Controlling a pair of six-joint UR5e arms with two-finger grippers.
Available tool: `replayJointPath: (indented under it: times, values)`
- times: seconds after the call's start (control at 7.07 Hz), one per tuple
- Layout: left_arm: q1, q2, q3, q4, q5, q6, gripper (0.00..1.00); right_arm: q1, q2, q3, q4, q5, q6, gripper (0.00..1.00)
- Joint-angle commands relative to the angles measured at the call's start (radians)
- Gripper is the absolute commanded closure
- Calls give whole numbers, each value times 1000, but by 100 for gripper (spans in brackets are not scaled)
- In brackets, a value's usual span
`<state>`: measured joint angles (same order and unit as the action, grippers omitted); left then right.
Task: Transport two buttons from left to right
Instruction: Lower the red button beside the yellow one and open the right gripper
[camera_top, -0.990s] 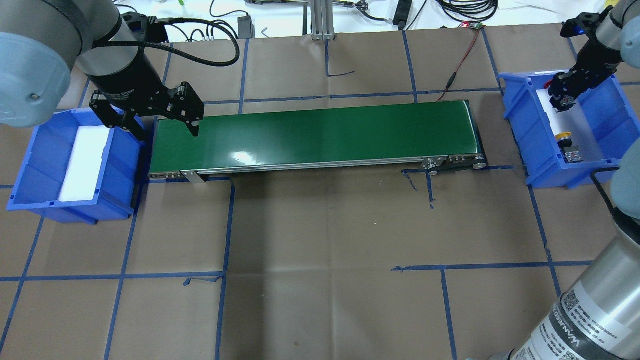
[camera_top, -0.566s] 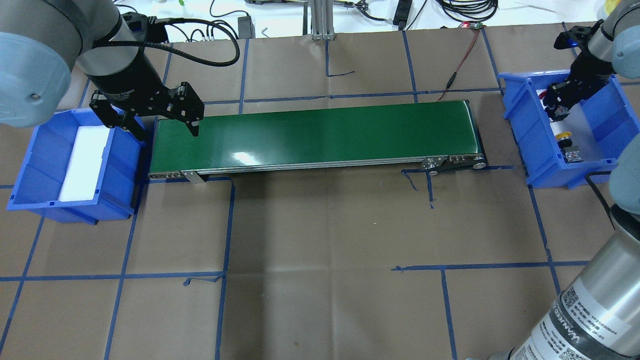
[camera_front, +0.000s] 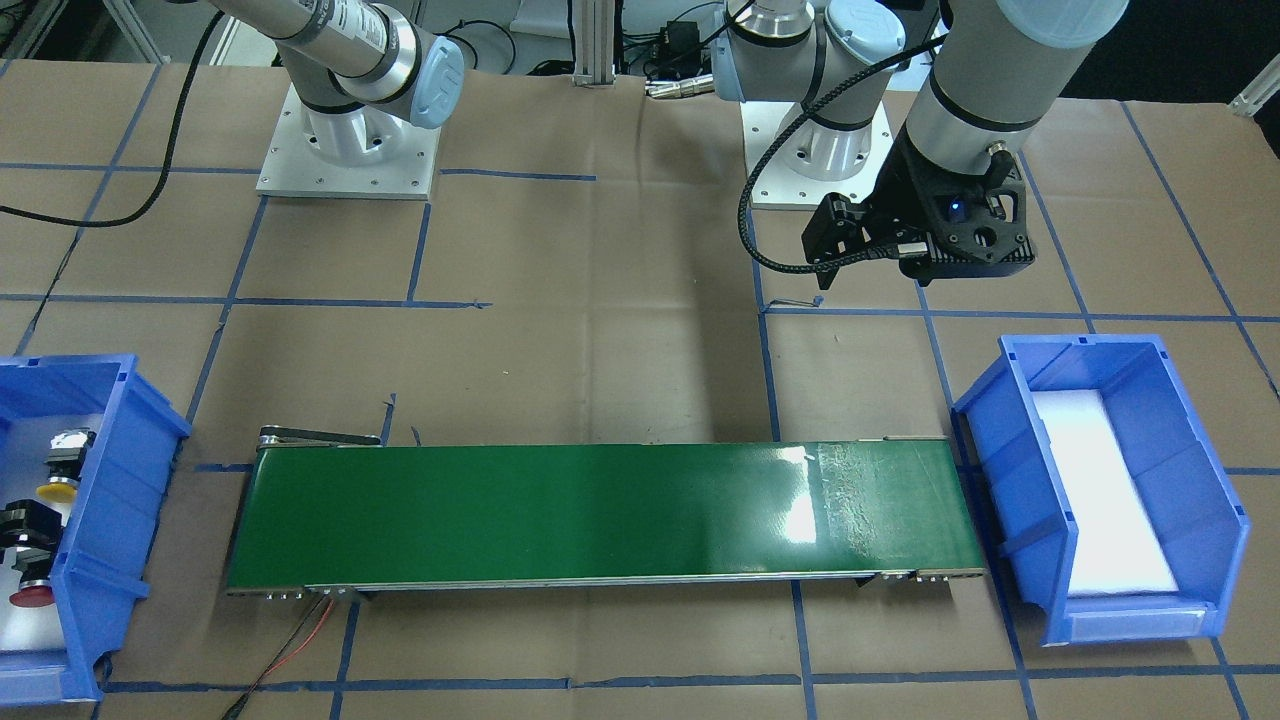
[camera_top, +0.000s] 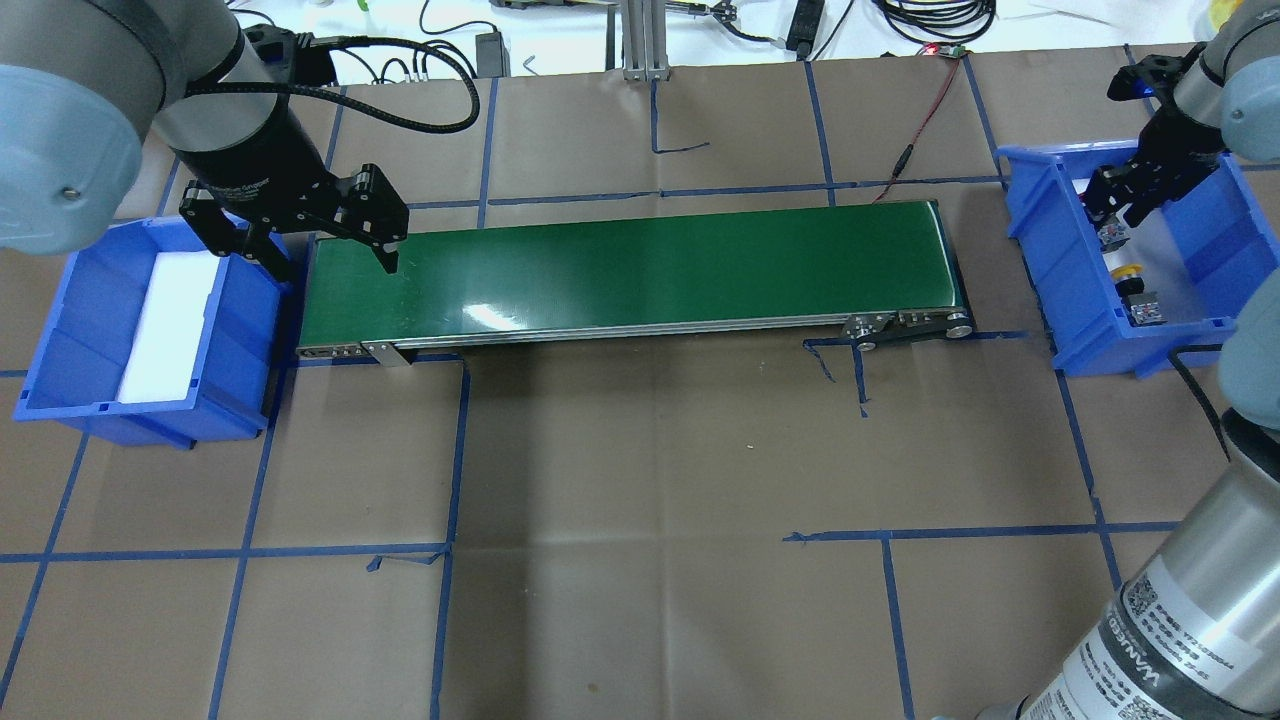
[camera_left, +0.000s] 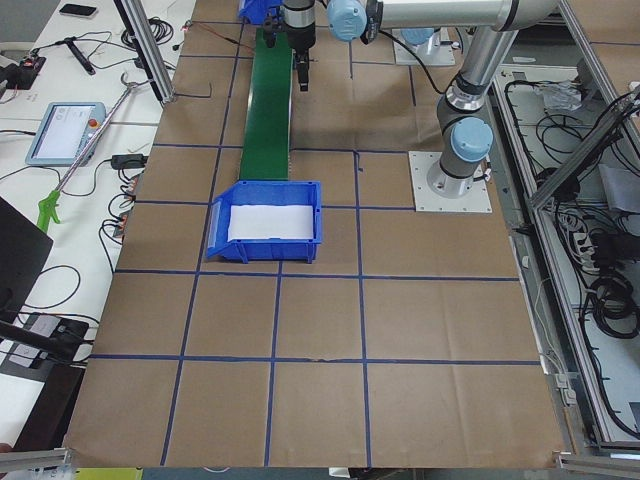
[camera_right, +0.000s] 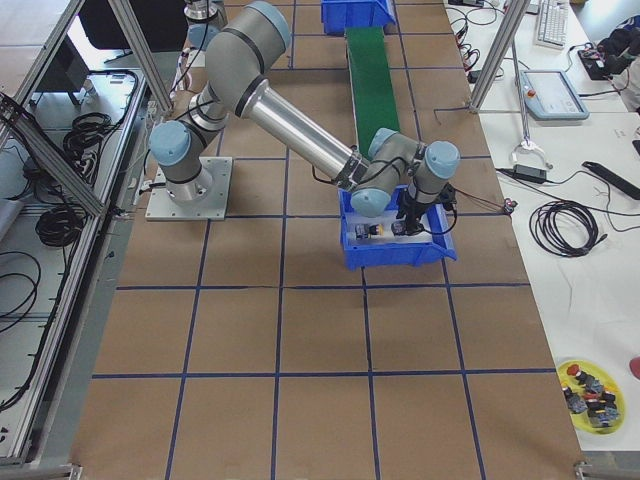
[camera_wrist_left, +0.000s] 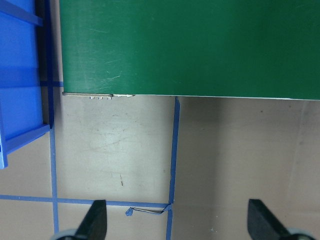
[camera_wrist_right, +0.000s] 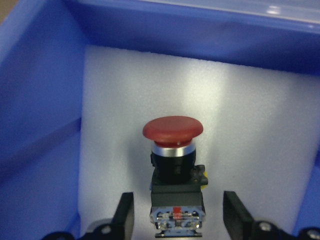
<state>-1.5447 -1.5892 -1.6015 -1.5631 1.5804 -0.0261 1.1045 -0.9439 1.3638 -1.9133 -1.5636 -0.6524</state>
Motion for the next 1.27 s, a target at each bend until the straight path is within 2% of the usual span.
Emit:
replayJointPath:
  times: [0.0,0.28,0.71,0.85,0.99,1.13]
  values:
    - [0,0,0,0,0,0,0,1,-24,-9,10,5,2,2]
    - [0,0,0,0,1,0,0,3,-128,-2,17,7,2,1]
    - [0,0,0,0,1,0,0,37,-362,-2,45,62,4,0]
    - [0,0,0,0,1,0,0,81,-442,4,195,63,13,0]
    - [0,0,0,0,1,0,0,159,-484,12,318,62,200,0]
    - [0,0,0,0,0,0,0,248,-521,17,386,53,464,0]
